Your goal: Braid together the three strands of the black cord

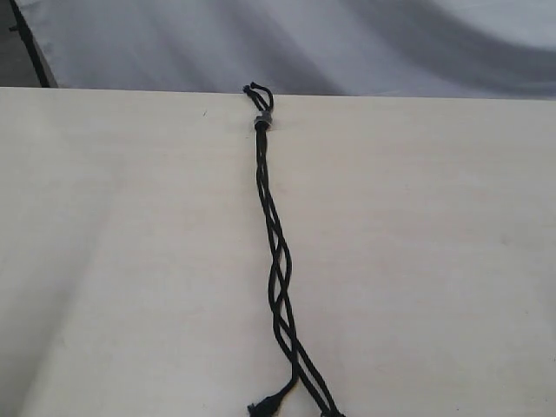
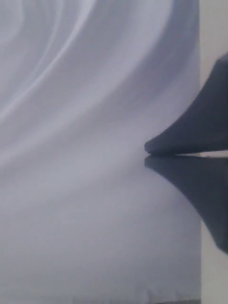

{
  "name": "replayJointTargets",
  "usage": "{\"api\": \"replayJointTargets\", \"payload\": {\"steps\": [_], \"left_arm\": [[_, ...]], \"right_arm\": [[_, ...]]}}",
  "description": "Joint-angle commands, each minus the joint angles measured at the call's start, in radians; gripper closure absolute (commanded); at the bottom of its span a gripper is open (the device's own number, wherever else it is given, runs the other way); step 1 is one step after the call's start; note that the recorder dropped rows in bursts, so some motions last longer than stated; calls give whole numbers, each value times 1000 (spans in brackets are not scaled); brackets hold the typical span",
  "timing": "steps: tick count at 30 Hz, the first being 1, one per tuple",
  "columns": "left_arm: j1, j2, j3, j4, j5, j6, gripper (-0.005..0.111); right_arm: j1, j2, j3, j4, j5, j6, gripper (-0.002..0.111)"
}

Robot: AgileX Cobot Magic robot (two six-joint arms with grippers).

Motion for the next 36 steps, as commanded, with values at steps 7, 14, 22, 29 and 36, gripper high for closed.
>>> {"api": "replayJointTargets", "payload": {"steps": [7,14,22,29,36], "left_arm": [[426,-408,7,62,475,57,106],[532,-437,7,58,601,37,106],[530,-517,7,338,830,-182,106],[530,-517,7,395,885,-298,106],[530,-517,7,484,949,-442,106]], "right_arm": [[-7,-6,3,-4,1,3,108],[-7,-6,3,-4,1,3,108],[-7,-6,3,-4,1,3,108],[-7,-6,3,-4,1,3,108],[-7,-6,3,-4,1,3,108]]}}
